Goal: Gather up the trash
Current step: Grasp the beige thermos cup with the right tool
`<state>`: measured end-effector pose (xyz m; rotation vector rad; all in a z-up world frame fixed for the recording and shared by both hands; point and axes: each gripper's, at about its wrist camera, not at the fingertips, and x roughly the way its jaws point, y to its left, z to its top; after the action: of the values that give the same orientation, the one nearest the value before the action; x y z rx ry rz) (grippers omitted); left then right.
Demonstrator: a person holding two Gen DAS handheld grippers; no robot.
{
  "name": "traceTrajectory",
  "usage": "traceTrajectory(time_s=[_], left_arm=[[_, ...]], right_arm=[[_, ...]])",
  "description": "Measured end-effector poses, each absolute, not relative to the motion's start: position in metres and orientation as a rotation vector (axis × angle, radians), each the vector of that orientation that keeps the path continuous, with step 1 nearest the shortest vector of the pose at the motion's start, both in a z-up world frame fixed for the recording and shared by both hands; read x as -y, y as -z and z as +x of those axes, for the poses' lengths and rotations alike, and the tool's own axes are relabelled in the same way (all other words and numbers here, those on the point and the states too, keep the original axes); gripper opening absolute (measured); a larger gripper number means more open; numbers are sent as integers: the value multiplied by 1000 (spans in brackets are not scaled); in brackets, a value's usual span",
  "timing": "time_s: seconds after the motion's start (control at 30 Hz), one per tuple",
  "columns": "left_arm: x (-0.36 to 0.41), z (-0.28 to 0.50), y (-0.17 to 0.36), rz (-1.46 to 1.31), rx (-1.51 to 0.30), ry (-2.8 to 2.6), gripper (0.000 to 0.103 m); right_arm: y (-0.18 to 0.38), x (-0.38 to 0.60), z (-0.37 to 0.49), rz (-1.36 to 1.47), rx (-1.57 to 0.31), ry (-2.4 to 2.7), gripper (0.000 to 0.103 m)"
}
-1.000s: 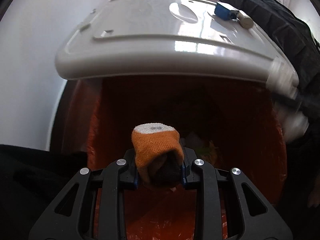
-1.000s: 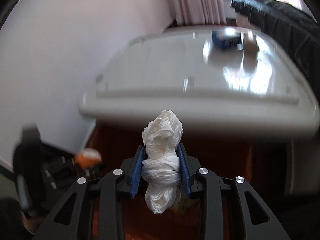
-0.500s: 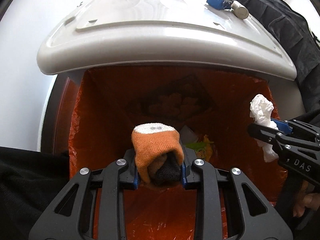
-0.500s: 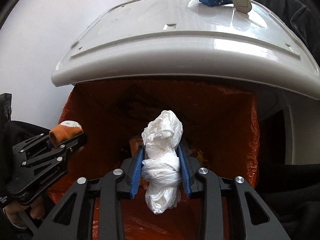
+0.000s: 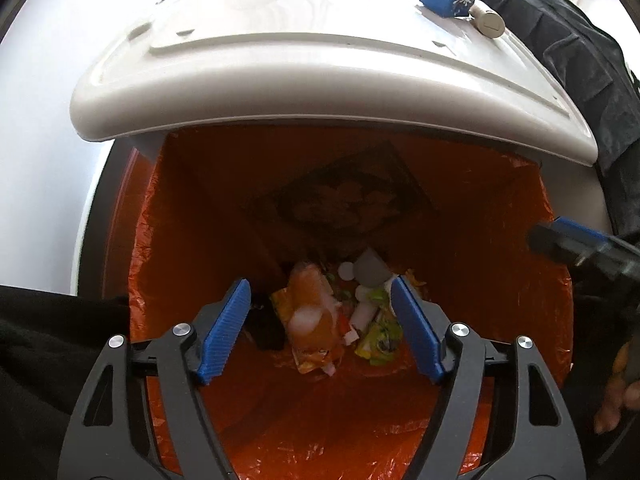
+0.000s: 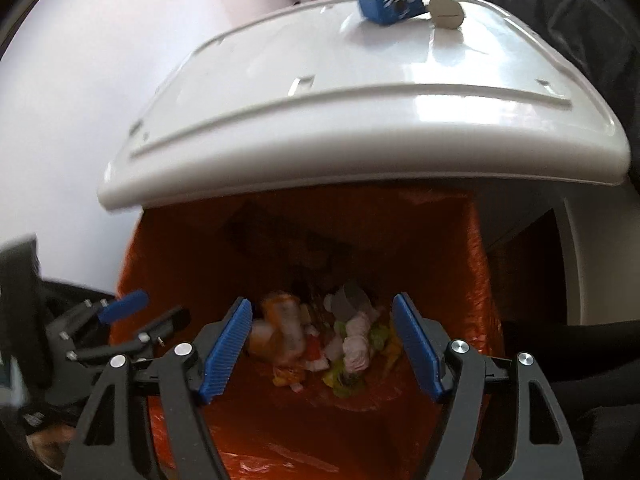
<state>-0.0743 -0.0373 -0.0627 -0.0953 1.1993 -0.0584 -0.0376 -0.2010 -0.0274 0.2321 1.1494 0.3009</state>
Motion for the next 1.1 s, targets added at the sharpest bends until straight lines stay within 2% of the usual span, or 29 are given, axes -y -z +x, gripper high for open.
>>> traceTrajectory(time_s=[0.4, 0.63, 0.8, 1.03, 1.1], left_arm=[[55, -79, 25, -49, -1122, 138, 72], [51, -47, -29, -116, -1057, 206, 75], [48, -3, -57, -48, -1009, 169, 76], [42, 50, -65, -30, -994, 147, 76], [41, 59, -65, -34, -987, 148, 76]], right_arm=[[-41, 242, 5, 263, -1005, -286, 75], [-70, 291, 99, 283, -966, -211, 75], [-62, 302, 170, 241, -989, -145, 75], [-26, 311, 255, 231, -1117, -96, 75], [-19, 312, 274, 223, -1153, -104, 70]])
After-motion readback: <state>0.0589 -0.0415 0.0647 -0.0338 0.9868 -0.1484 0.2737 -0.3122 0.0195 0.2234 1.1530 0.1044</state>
